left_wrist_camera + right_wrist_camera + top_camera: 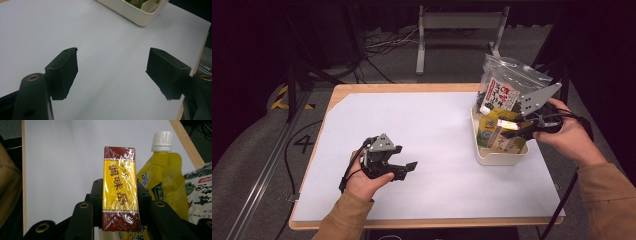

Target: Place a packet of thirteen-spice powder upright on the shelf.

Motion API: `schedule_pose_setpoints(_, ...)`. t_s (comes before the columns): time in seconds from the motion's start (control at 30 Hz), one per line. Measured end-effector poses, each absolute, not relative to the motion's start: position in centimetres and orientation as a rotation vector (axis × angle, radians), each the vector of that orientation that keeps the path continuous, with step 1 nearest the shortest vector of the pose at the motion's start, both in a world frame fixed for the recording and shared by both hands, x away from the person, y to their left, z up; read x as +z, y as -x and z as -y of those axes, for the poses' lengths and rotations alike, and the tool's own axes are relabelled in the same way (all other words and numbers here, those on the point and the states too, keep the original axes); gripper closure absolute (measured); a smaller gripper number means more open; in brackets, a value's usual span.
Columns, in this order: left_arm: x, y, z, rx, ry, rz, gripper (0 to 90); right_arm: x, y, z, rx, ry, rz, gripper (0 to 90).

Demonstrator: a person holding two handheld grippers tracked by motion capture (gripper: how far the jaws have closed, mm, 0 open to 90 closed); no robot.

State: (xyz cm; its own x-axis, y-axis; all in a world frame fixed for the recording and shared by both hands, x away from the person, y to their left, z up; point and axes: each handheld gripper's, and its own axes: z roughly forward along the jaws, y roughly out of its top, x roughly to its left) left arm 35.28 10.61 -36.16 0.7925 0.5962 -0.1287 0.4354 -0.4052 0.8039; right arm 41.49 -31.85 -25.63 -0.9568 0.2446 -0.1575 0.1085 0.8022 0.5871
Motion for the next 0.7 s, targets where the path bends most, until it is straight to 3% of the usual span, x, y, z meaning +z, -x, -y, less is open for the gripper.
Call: schedule_pose_setpoints(0.7, -36.3, -35.4, -10.5, 0.222, -2.074, -0.766, 25.5, -26.9, -41.1, 31.4, 0.789, -0.193, -2.822, 68.3)
